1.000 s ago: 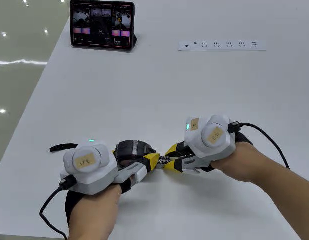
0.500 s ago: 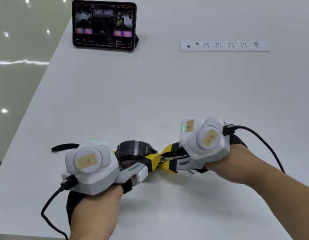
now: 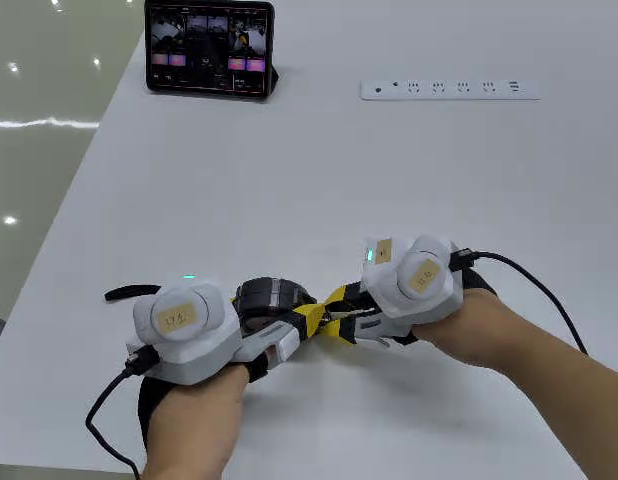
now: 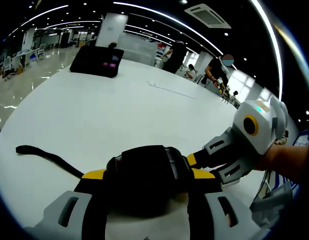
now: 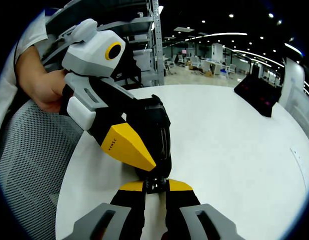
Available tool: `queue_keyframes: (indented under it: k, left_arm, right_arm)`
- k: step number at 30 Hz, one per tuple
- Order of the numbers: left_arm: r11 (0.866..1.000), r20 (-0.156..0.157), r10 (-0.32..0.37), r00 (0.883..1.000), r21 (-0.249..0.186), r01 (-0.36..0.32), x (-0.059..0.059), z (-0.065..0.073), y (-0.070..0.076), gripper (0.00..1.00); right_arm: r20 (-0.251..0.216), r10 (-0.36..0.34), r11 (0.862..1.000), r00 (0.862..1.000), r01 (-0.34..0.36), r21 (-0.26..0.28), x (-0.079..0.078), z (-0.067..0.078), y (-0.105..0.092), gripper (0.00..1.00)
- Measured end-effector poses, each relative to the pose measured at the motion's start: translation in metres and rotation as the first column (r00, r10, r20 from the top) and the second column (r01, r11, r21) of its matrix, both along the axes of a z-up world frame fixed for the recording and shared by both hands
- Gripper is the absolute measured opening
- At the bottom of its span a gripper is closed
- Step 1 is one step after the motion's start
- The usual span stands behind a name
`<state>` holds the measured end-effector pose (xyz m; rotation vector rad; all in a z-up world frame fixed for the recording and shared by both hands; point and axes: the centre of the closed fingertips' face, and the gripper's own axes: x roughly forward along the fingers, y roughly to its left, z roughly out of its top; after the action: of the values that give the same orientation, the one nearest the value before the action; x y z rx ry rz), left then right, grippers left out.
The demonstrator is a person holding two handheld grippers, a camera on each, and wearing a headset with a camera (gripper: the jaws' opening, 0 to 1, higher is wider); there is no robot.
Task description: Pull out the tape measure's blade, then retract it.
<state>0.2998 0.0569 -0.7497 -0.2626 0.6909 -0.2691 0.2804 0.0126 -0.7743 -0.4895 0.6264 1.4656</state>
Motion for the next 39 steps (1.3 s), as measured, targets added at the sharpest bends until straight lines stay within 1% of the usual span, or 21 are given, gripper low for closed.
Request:
queue_keyframes:
  k: [6, 9, 11, 13, 14, 16, 23, 25, 29, 30, 32, 37, 39]
  left_arm:
    - [1.000, -0.004, -0.002, 1.000, 0.006, 0.002, 0.000, 0.000, -0.001, 0.61]
    - [1.000, 0.003, -0.006, 1.000, 0.009, 0.006, 0.000, 0.000, -0.001, 0.61]
    - [0.999, 0.010, -0.020, 1.000, 0.025, 0.019, 0.000, 0.000, -0.001, 0.61]
    - [0.999, 0.023, -0.028, 0.999, 0.045, 0.027, 0.000, 0.001, -0.002, 0.61]
    - [0.999, 0.023, -0.030, 0.999, 0.047, 0.029, 0.000, 0.001, -0.002, 0.61]
    - [0.999, 0.020, -0.029, 0.999, 0.044, 0.028, 0.000, 0.000, -0.001, 0.61]
    - [0.998, 0.025, -0.037, 0.999, 0.050, 0.036, 0.000, 0.000, 0.000, 0.61]
    - [0.998, 0.025, -0.041, 0.999, 0.053, 0.039, -0.001, 0.001, 0.000, 0.61]
    - [0.995, 0.033, -0.066, 0.997, 0.079, 0.063, -0.002, 0.002, 0.000, 0.61]
    - [0.994, 0.036, -0.073, 0.997, 0.085, 0.070, -0.002, 0.002, 0.000, 0.61]
    - [0.993, 0.036, -0.078, 0.996, 0.087, 0.074, -0.003, 0.003, 0.001, 0.61]
    - [0.986, 0.051, -0.122, 0.991, 0.120, 0.115, -0.005, 0.007, 0.003, 0.65]
    - [0.983, 0.052, -0.136, 0.989, 0.129, 0.129, -0.007, 0.008, 0.003, 0.66]
  right_arm:
    - [-0.002, -0.006, 1.000, 1.000, 0.006, -0.003, -0.001, 0.000, -0.001, 0.14]
    - [-0.013, -0.020, 1.000, 1.000, 0.020, 0.007, -0.001, 0.002, -0.001, 0.22]
    - [-0.007, -0.019, 1.000, 1.000, 0.019, 0.014, 0.000, 0.004, 0.000, 0.23]
    - [-0.005, -0.021, 1.000, 1.000, 0.021, 0.023, 0.000, 0.005, 0.001, 0.25]
    - [-0.007, -0.023, 0.999, 1.000, 0.024, 0.024, 0.000, 0.005, 0.002, 0.26]
    - [-0.006, -0.024, 0.999, 1.000, 0.024, 0.025, 0.001, 0.006, 0.002, 0.26]
    - [-0.008, -0.032, 0.999, 0.999, 0.032, 0.025, 0.001, 0.007, -0.001, 0.27]
    - [-0.025, -0.042, 0.998, 0.999, 0.043, 0.044, -0.001, 0.010, -0.002, 0.30]
    - [-0.020, -0.057, 0.997, 0.998, 0.058, 0.053, -0.001, 0.014, -0.004, 0.37]
    - [-0.029, -0.065, 0.996, 0.997, 0.067, 0.063, -0.002, 0.016, -0.005, 0.39]
    - [-0.019, -0.069, 0.996, 0.997, 0.070, 0.064, -0.002, 0.017, -0.007, 0.42]
    - [-0.013, -0.105, 0.992, 0.994, 0.106, 0.066, -0.002, 0.021, -0.018, 0.49]
    - [-0.012, -0.118, 0.990, 0.993, 0.118, 0.073, -0.002, 0.023, -0.021, 0.52]
